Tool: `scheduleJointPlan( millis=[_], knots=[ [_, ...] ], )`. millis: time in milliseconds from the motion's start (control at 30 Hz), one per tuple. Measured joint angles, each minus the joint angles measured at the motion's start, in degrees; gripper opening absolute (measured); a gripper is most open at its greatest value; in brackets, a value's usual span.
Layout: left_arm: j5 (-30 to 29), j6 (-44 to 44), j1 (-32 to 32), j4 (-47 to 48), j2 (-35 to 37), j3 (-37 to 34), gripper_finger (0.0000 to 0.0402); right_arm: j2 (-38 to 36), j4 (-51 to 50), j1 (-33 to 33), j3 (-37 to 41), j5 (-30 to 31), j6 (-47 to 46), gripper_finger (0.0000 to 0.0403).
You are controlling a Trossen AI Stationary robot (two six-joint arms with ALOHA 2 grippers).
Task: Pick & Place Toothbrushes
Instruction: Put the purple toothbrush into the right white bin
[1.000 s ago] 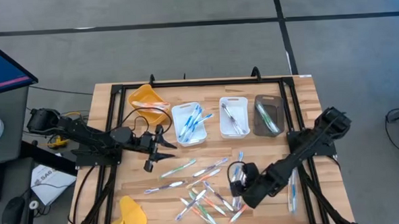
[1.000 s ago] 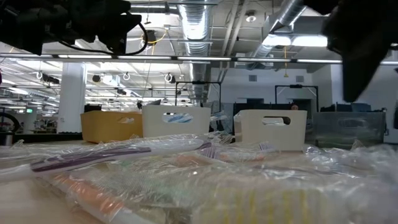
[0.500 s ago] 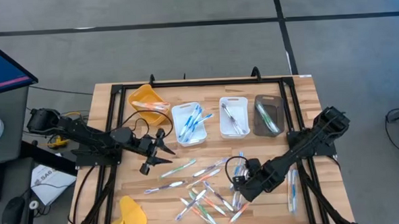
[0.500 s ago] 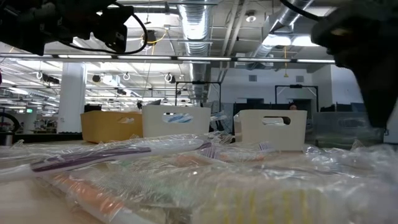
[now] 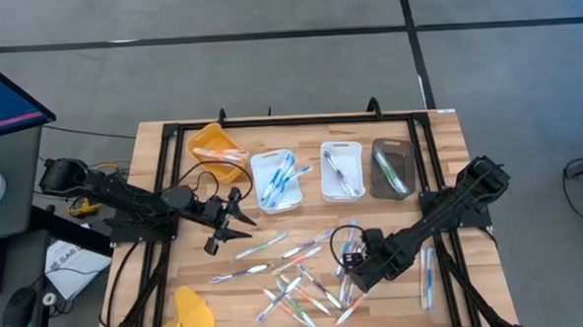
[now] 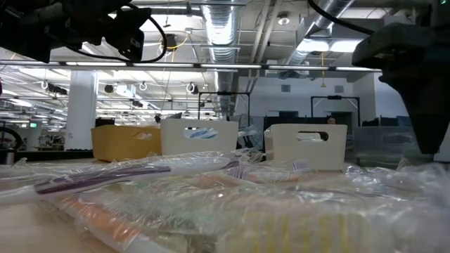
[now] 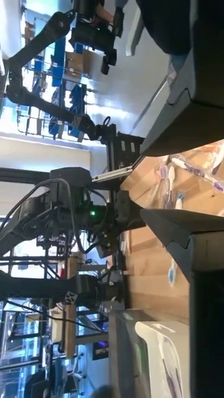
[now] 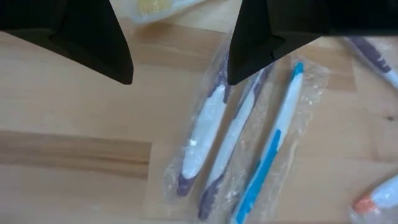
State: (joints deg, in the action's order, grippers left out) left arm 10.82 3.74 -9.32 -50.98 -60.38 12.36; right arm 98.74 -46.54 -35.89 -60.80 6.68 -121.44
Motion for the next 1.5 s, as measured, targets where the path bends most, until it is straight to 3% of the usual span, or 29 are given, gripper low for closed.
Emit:
scheduleJointPlan(
  millis=[367, 567, 767, 1500],
  knots=[
    [0.01, 0.17, 0.0, 0.79, 0.0, 0.0, 0.014, 0.0, 0.7, 2.34, 0.02, 0.79, 2.71, 0.0255],
    [-0.02, 5.82, 0.0, 1.86, 0.0, 0.0, 0.014, 0.02, 0.48, 1.73, 0.02, 0.85, 2.08, 0.0255],
    [-0.02, 6.17, 0.0, 2.51, 0.0, -0.02, 0.014, 3.96, 2.24, 0.56, -0.04, -1.02, -0.5, 0.0255],
    [-0.03, 6.17, 0.02, 3.12, 0.0, -0.02, 0.014, 8.24, 2.58, 3.74, -1.53, -3.99, 8.75, 0.0255]
  ],
)
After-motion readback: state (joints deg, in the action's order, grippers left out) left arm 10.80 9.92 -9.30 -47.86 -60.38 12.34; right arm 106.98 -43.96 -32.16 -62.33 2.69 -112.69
